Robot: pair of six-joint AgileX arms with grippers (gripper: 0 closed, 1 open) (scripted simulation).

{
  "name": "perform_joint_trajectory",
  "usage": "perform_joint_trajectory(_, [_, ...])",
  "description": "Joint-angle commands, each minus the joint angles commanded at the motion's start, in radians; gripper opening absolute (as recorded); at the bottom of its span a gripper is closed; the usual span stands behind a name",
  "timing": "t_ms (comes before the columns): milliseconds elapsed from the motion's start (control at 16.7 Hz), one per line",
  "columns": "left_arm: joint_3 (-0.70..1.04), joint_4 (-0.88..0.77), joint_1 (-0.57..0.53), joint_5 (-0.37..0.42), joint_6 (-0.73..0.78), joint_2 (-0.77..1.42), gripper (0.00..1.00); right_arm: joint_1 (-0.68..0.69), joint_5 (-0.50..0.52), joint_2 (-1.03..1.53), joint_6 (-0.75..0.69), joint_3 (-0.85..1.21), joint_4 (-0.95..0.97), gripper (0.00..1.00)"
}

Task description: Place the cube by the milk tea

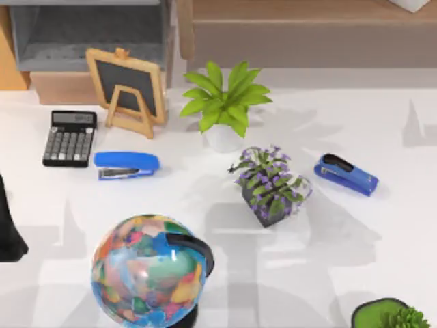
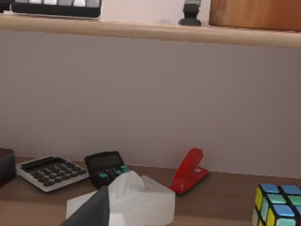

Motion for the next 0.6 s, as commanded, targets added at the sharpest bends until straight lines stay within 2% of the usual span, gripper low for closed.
perform_joint_trajectory(300, [0.000,0.000,0.000,0.000,0.000,0.000,1.00,-0.097,-0.061,0.528,0.000,0.204,0.233,1.00])
perform_joint_trajectory(600, [0.000,0.000,0.000,0.000,0.000,0.000,1.00,-0.152,-0.086,0.823,0.013,0.330,0.355,1.00])
